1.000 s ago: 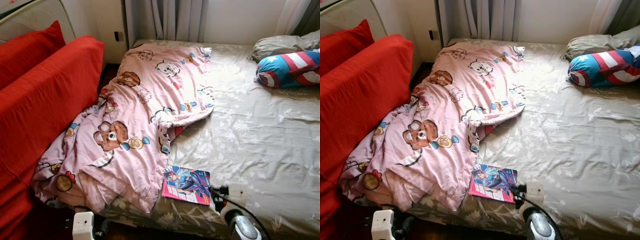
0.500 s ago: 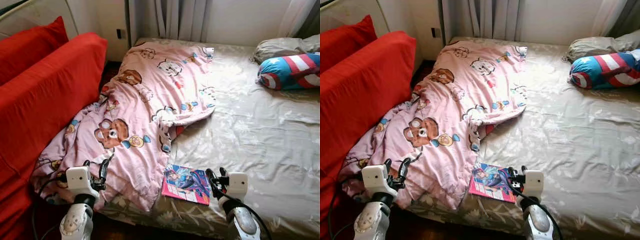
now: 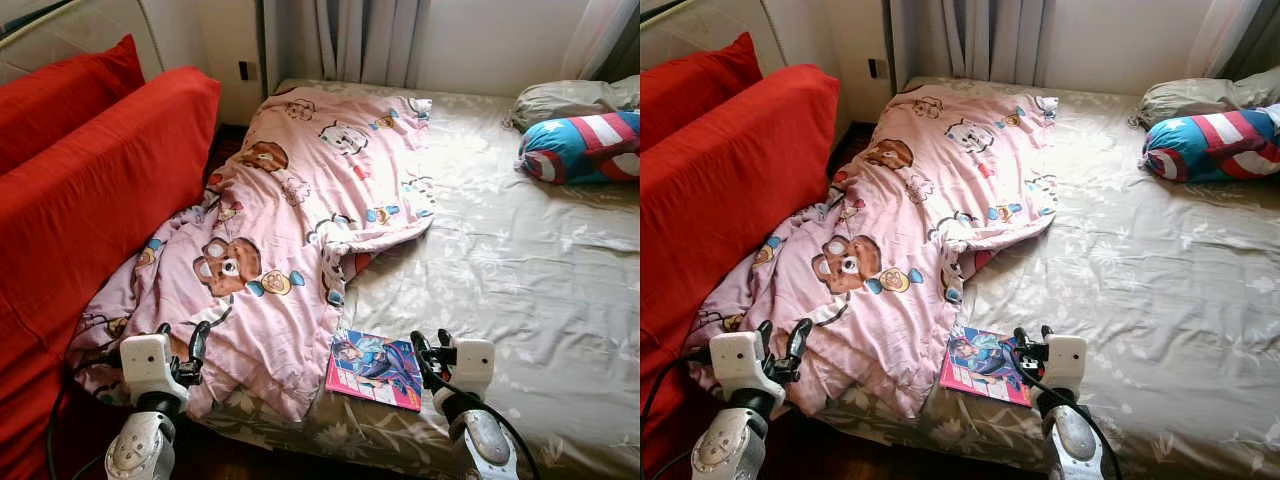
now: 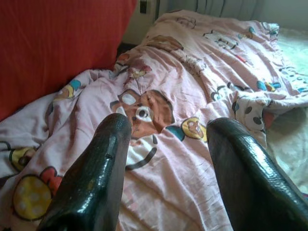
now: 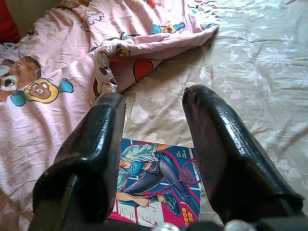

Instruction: Clean up the room

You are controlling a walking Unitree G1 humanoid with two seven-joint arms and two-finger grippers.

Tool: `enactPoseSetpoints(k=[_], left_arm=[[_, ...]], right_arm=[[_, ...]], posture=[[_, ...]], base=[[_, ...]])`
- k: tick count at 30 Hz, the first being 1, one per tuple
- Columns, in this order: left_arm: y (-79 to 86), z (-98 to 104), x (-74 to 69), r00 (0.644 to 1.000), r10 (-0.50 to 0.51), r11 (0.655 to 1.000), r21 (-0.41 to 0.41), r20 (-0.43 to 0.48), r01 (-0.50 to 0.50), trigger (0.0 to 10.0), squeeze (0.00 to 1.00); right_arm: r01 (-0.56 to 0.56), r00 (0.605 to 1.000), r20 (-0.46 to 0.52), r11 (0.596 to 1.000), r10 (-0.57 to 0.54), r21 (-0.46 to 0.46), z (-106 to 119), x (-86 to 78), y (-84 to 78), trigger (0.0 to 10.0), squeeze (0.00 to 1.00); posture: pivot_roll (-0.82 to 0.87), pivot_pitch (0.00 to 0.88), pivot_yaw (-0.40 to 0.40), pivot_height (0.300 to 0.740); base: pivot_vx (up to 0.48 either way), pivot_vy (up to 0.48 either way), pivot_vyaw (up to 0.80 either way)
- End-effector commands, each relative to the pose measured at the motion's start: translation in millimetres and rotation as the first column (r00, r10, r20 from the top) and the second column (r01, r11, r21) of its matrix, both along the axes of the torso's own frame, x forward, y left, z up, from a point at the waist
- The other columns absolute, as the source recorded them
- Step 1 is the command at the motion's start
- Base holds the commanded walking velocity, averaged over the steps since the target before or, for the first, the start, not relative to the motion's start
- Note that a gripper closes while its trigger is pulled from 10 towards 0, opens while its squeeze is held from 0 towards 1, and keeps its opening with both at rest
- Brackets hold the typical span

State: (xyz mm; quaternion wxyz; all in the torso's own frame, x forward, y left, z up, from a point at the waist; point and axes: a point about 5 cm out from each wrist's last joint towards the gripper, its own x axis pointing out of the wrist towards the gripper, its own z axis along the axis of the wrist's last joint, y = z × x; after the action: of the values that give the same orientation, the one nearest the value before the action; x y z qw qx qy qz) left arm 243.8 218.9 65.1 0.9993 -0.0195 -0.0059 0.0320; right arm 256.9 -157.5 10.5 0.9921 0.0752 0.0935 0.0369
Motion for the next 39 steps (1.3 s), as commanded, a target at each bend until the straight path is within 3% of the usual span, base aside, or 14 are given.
enactPoseSetpoints(k=[1, 36, 39], left_arm=[[-1.8, -0.5, -1.1, 1.000, -0.002, 1.000, -0.005, -0.012, 0.002, 10.0, 0.00], [-8.4, -0.9, 0.7, 0.998, -0.017, 1.000, -0.007, -0.058, 0.016, 10.0, 0.00], [-8.5, -1.0, 1.7, 0.998, -0.017, 1.000, -0.001, -0.063, 0.017, 10.0, 0.00]], right_arm=[[-0.004, 1.000, -0.011, 1.000, 0.003, -0.008, -1.4, -3.0, -1.3, 10.0, 0.00], [-0.032, 1.000, 0.000, 0.999, 0.032, 0.018, 3.3, 4.9, 6.6, 10.0, 0.00], [-0.053, 0.999, -0.003, 0.998, 0.053, 0.027, 3.2, 6.2, 10.5, 10.0, 0.00]], posture=[[-0.04, 0.076, -0.011, 0.705], [-0.02, 0.121, -0.013, 0.680], [-0.02, 0.119, -0.011, 0.660]], base=[[0.000, 0.000, 0.00], [0.000, 0.000, 0.00], [0.000, 0.000, 0.00]])
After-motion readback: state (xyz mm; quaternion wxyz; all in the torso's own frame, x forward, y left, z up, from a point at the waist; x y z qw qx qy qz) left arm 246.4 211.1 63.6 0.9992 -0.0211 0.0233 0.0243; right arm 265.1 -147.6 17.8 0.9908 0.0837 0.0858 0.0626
